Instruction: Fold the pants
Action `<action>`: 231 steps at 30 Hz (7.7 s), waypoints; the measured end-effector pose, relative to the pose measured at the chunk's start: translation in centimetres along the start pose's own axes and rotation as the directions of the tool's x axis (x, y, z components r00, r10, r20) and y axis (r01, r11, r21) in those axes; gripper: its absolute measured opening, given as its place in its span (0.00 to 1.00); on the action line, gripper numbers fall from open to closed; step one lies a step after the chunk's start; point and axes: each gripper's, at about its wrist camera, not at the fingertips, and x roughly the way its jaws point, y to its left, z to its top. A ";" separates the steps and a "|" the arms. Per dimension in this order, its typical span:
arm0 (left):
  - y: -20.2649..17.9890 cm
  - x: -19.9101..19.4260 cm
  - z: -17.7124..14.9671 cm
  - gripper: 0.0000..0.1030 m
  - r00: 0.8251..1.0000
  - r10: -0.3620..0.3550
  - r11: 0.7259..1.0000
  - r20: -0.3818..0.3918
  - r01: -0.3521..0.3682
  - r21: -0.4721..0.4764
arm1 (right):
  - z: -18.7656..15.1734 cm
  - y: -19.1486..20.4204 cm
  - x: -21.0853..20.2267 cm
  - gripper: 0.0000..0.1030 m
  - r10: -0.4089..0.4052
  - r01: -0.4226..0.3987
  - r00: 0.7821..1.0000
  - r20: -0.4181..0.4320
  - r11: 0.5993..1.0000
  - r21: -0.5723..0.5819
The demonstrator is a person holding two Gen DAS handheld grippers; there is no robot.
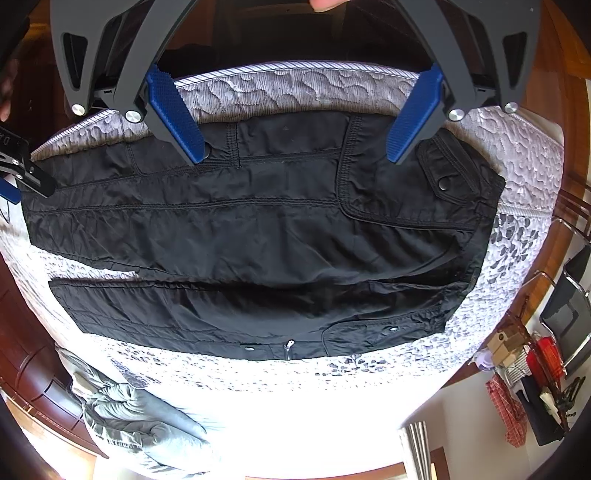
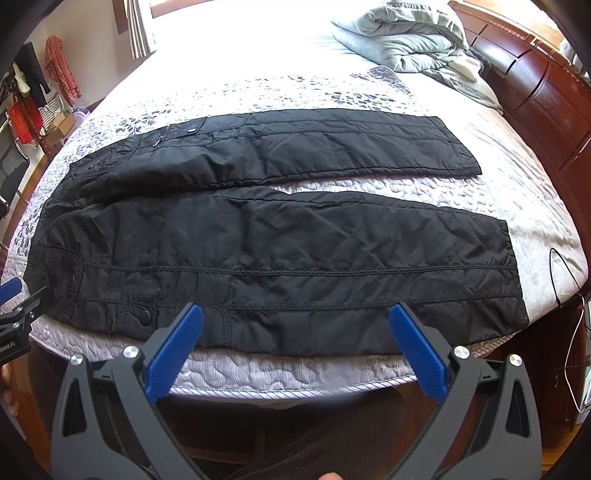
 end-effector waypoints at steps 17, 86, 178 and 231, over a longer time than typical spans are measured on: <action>0.3 0.1 0.5 0.97 1.000 0.011 1.000 0.003 -0.011 -0.010 | 0.3 -0.3 -0.1 0.98 0.004 -0.004 1.000 0.011 1.000 0.004; 4.5 1.8 5.0 0.97 0.987 -0.153 0.982 0.050 0.158 -0.108 | 4.7 -3.9 1.1 0.98 0.045 -0.047 0.997 0.058 0.999 0.023; 20.3 9.4 18.6 0.08 0.962 -0.242 0.940 -0.126 0.200 -0.277 | 19.5 -29.7 8.8 0.00 0.112 -0.128 0.980 0.162 0.988 0.090; 17.7 7.2 4.0 0.09 0.895 -0.441 0.877 -0.058 0.416 -0.240 | 34.5 -11.4 32.1 0.03 -0.069 0.206 0.842 -0.535 0.958 0.201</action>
